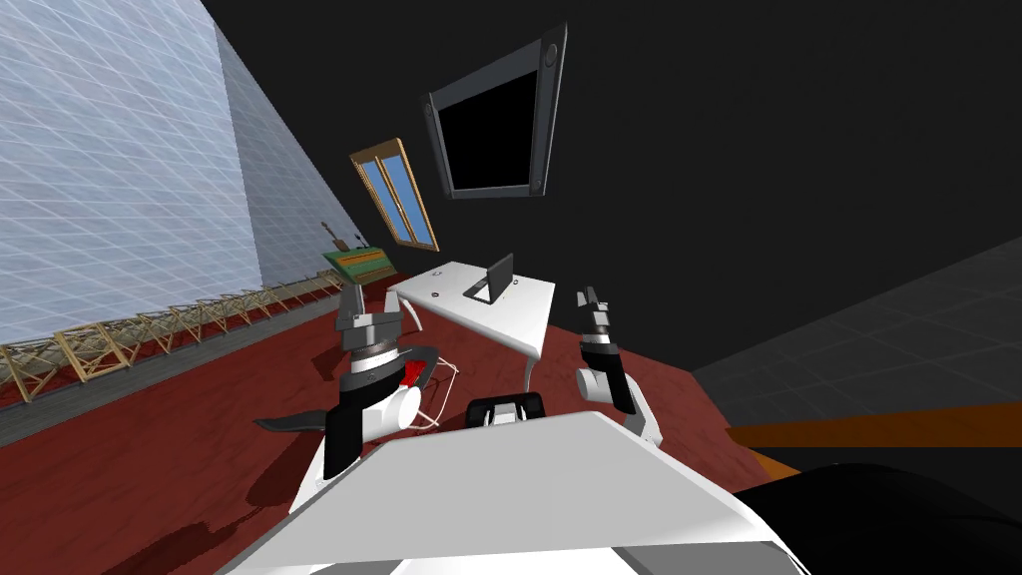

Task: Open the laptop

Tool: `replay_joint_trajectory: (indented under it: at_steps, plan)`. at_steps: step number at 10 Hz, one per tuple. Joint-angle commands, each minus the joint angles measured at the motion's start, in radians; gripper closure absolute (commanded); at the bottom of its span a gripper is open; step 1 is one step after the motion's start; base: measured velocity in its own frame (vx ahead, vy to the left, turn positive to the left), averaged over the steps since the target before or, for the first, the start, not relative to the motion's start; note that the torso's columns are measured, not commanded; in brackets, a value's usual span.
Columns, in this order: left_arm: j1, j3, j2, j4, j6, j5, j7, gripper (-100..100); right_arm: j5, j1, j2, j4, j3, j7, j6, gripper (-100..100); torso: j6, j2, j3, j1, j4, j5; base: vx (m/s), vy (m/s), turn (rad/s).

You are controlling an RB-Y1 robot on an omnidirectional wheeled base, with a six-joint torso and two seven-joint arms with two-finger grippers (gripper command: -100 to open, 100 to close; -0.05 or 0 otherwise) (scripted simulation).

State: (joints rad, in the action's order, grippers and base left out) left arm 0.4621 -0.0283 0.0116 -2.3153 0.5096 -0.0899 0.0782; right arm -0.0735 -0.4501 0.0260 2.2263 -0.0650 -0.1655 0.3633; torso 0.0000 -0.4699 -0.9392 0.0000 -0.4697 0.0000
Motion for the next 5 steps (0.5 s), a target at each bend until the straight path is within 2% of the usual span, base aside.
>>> replay_joint_trajectory:
  at_steps: [1, 2, 3, 5]
  plan:
    - [0.0, 0.0, 0.0, 0.0, 0.0, 0.0, 0.0, 0, 0.0, 0.0, 0.0, 0.0, 0.0, 0.0, 0.0, 0, 0.0, -0.074, -0.148, 0.0, -0.074, 0.0, 0.0, 0.0, 0.0]
    - [0.0, 0.0, 0.0, 0.0, 0.0, 0.0, 0.0, 0, 0.0, 0.0, 0.0, 0.0, 0.0, 0.0, 0.0, 0, 0.0, -0.148, -0.295, 0.0, -0.148, 0.0, 0.0, 0.0, 0.0]
    - [-0.008, -0.002, 0.034, 0.003, -0.013, 0.003, -0.003, -100, 0.0, 0.0, 0.0, 0.0, 0.0, 0.0, 0.0, 0, 0.0, -0.221, -0.443, 0.0, -0.221, 0.0, 0.008, -0.001, -0.031]
    - [-0.026, -0.007, 0.075, 0.008, -0.042, 0.009, -0.008, -100, 0.0, 0.0, 0.0, 0.0, 0.0, 0.0, 0.0, 0, 0.0, -0.264, -0.531, 0.0, -0.264, 0.0, 0.007, 0.002, -0.048]
